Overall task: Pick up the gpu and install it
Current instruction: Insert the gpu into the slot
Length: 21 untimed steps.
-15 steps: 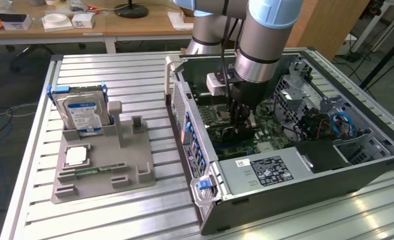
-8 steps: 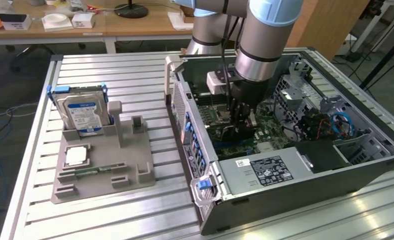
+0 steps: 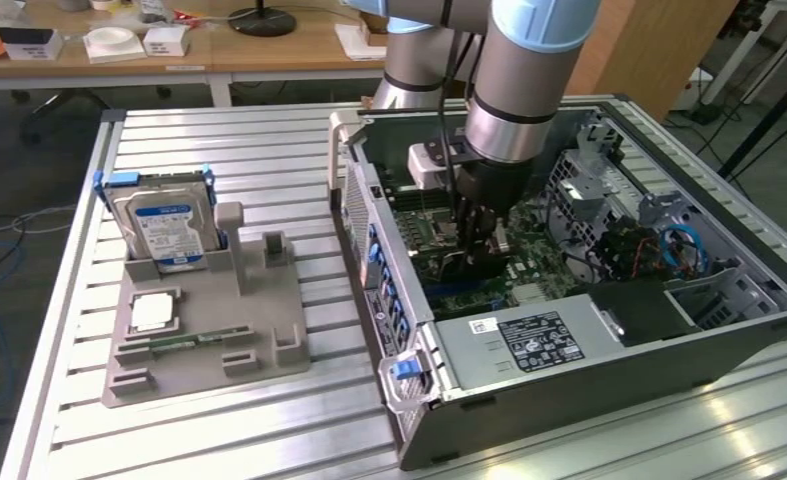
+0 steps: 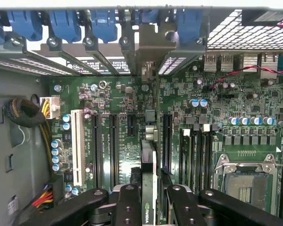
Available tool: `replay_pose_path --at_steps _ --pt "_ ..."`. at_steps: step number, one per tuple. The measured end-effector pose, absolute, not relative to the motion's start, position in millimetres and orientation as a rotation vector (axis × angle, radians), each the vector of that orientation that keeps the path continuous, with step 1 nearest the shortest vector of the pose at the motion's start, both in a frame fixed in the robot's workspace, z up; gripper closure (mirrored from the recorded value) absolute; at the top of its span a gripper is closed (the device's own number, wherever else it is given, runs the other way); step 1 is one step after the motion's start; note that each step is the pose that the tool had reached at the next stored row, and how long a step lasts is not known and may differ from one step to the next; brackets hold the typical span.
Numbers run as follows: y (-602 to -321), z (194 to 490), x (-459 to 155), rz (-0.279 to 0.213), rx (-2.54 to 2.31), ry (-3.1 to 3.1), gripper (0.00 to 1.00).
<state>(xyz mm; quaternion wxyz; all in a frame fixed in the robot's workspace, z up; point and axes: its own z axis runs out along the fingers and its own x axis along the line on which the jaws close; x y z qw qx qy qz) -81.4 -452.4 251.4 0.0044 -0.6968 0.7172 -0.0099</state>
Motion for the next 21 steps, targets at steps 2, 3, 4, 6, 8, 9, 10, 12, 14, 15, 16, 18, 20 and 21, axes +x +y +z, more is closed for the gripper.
replay_pose_path --at_steps 2,3,4,6,8,9,10,12,14,15,16,18,20,21 --pt "-452.0 251.2 -81.5 -0.031 -2.183 2.247 0.74" --pt "-452.0 251.2 -81.5 -0.031 -2.183 2.247 0.74" --pt "-452.0 251.2 -81.5 -0.031 -2.183 2.247 0.74" --pt "-451.9 251.0 -81.5 -0.031 -2.183 2.247 0.74" --pt "-452.0 250.7 -81.6 -0.031 -2.183 2.247 0.74" --pt "-452.0 250.6 -81.6 -0.031 -2.183 2.247 0.74" --pt "-452.0 250.3 -81.6 -0.031 -2.183 2.247 0.74" --pt "-451.9 249.7 -81.6 -0.031 -2.183 2.247 0.74" --pt "-452.1 248.4 -81.6 -0.031 -2.183 2.247 0.74" --pt "-452.1 247.7 -81.6 -0.031 -2.183 2.247 0.74" --pt "-452.0 246.9 -81.6 -0.031 -2.183 2.247 0.74" --pt "-451.9 246.4 -81.6 -0.031 -2.183 2.247 0.74" --pt "-452.0 246.2 -81.6 -0.031 -2.183 2.247 0.74" --pt "-452.0 246.1 -81.6 -0.031 -2.183 2.247 0.74"
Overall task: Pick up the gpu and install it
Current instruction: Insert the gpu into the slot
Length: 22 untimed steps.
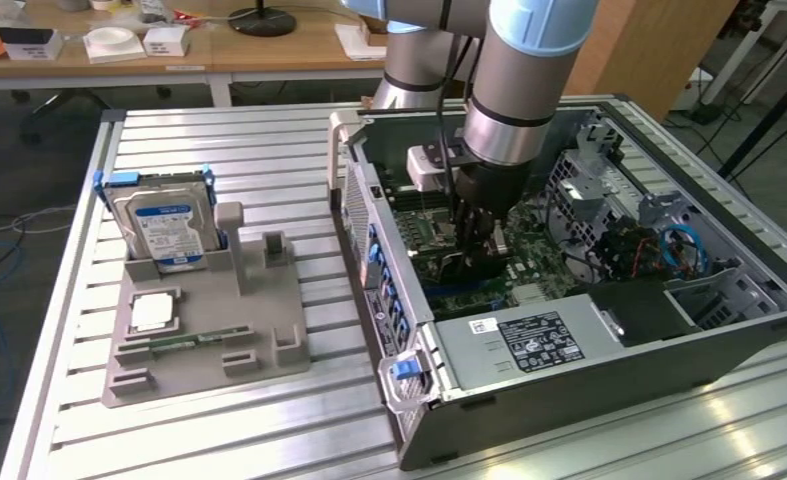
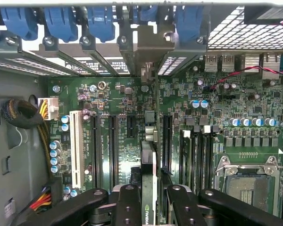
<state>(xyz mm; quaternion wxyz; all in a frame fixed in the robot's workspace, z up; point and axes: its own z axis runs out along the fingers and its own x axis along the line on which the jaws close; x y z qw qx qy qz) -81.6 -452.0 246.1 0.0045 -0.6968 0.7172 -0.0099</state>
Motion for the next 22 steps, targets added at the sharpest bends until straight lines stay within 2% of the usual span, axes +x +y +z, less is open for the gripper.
replay_pose_path --at_steps 22 --pt "-452.3 247.3 -81.7 -0.036 -2.157 2.276 0.74"
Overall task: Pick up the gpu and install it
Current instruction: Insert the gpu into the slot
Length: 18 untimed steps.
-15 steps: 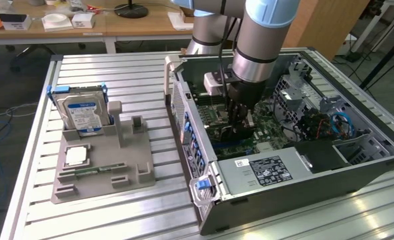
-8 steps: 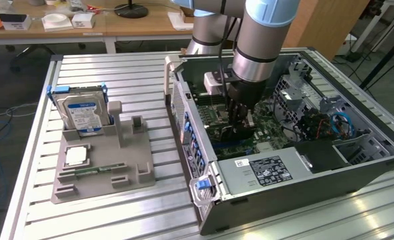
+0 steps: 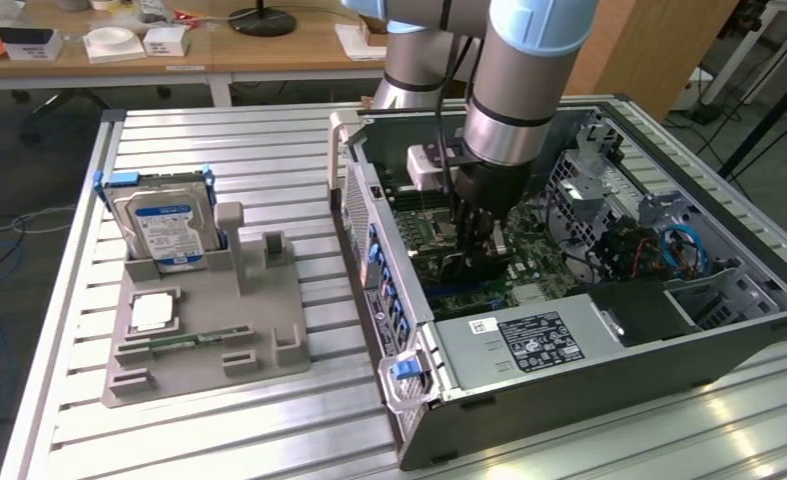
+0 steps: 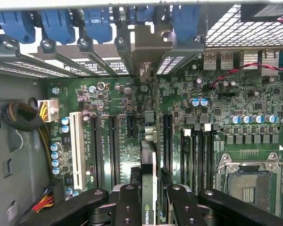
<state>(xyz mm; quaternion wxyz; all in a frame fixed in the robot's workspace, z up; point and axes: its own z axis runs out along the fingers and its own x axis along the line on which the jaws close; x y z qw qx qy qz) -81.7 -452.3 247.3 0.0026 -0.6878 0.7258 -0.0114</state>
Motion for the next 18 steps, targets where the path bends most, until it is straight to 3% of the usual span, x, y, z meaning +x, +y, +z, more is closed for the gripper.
replay_pose_path --at_steps 18 --pt "-452.2 243.8 -81.8 -0.036 -2.157 2.276 0.74"
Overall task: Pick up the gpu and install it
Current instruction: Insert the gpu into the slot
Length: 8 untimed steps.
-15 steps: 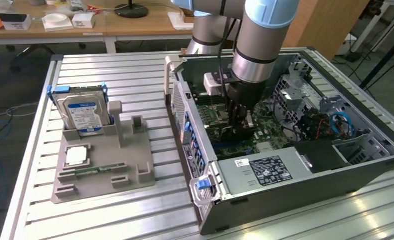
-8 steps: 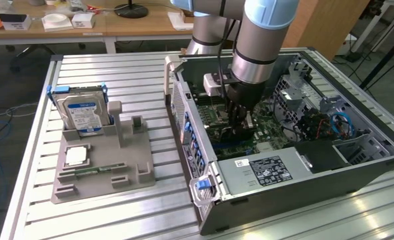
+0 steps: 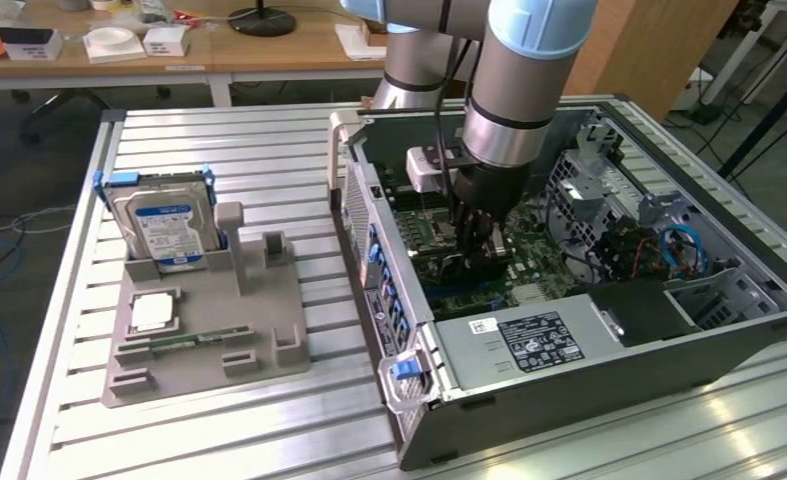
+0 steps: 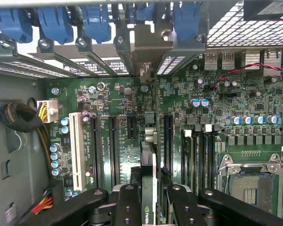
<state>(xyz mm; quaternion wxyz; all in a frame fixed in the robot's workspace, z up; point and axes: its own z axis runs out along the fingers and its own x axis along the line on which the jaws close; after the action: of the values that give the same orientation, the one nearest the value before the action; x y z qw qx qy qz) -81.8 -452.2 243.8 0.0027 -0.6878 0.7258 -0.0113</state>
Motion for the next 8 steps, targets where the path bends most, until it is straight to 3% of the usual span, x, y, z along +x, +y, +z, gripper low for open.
replay_pose_path --at_steps 8 --pt "-452.1 247.1 -81.6 -0.039 -2.158 2.277 0.74"
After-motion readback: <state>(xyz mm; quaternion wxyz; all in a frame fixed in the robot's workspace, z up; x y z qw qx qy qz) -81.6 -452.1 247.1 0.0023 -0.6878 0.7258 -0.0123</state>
